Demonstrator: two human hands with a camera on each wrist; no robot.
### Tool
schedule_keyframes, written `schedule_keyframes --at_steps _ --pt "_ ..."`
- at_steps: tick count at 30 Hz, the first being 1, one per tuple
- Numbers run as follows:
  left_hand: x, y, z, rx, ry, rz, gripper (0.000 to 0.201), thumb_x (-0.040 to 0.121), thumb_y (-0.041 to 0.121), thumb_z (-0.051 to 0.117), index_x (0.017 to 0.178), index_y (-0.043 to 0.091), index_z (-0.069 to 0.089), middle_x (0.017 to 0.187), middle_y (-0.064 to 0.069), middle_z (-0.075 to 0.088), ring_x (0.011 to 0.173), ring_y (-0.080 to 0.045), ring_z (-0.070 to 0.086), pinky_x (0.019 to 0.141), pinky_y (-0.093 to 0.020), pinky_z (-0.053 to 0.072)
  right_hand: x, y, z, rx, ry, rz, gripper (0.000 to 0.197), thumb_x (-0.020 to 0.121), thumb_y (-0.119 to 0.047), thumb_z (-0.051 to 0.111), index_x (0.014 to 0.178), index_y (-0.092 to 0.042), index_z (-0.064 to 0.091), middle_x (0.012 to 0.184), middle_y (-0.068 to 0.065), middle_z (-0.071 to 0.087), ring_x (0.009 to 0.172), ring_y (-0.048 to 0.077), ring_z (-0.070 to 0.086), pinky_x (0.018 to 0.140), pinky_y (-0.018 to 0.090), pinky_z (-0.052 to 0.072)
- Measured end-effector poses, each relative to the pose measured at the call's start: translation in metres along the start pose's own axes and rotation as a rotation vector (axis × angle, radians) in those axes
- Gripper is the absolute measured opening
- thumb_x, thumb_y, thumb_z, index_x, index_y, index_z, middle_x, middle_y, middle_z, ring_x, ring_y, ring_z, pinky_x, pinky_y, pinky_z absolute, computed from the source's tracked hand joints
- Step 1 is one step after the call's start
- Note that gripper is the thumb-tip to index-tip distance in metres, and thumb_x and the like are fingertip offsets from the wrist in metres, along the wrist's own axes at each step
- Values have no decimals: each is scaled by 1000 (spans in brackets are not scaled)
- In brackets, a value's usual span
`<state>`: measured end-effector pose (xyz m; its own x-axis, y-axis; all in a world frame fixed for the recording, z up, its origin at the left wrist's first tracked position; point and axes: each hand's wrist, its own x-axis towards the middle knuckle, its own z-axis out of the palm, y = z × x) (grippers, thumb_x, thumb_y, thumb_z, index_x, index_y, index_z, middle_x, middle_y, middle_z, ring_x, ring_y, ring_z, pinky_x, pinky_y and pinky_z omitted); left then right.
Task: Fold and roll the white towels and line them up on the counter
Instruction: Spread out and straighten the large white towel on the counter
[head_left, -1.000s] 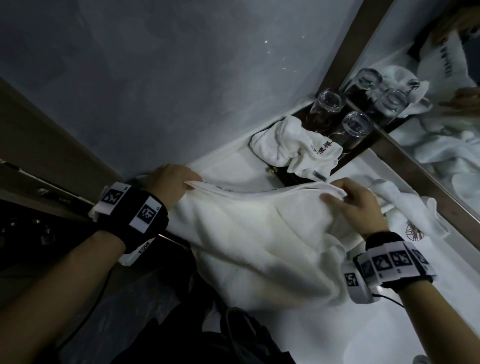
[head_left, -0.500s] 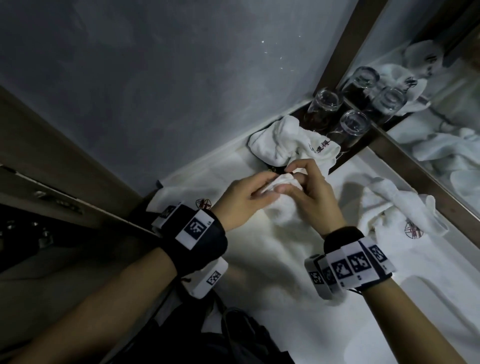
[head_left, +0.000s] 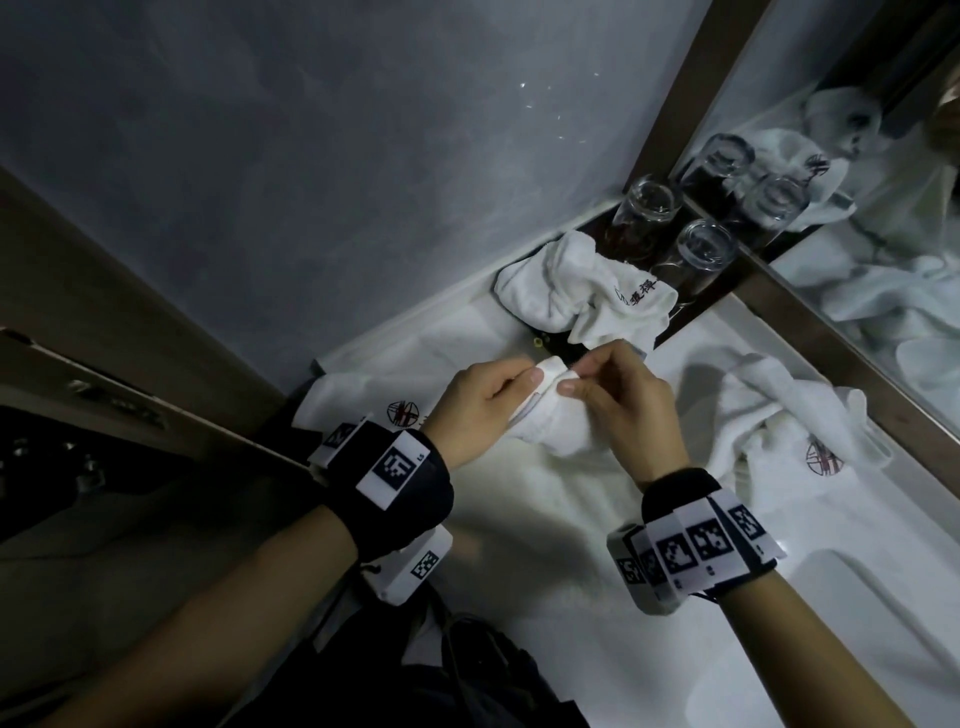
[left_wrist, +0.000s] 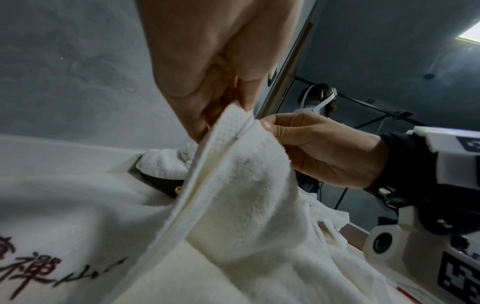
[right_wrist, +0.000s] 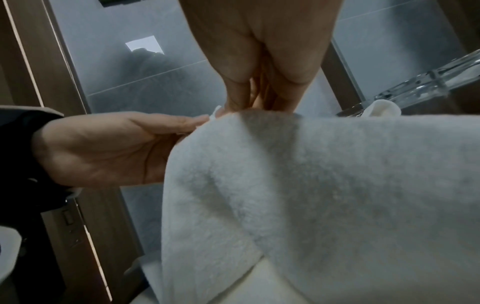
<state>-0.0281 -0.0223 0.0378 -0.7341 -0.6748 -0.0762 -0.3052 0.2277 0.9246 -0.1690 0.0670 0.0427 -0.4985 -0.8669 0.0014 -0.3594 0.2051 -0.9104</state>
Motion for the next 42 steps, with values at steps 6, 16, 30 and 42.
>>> schedule_keyframes --at_steps 6,16,30,42 --pt "-2 1 4 -113 -67 -39 28 98 24 39 107 9 60 73 -2 58 71 -8 48 71 -24 38 -4 -8 6 -7 -40 -101 15 87 -5 59 87 -12 46 80 -10 59 74 -3 55 66 7 38" --pt "-9 11 14 -66 -165 -85 13 95 30 46 100 19 43 89 -5 62 84 -23 58 73 -30 43 -4 -12 12 -49 -42 -189 13 93 -6 49 93 -12 38 75 -10 50 63 -3 52 57 7 36" --pt "-21 -45 -31 407 -26 -197 27 89 39 55 89 13 59 90 -13 68 87 -34 60 78 -41 49 29 5 -33 -160 406 -88 16 98 -20 41 103 -5 45 84 -6 53 72 3 49 59 3 33" --pt "-7 -25 -46 574 -212 12 24 90 37 55 79 16 50 68 13 56 62 -18 30 59 -30 32 43 -3 -20 -484 184 -267 39 92 -23 55 121 2 48 120 20 51 110 30 47 92 25 32"
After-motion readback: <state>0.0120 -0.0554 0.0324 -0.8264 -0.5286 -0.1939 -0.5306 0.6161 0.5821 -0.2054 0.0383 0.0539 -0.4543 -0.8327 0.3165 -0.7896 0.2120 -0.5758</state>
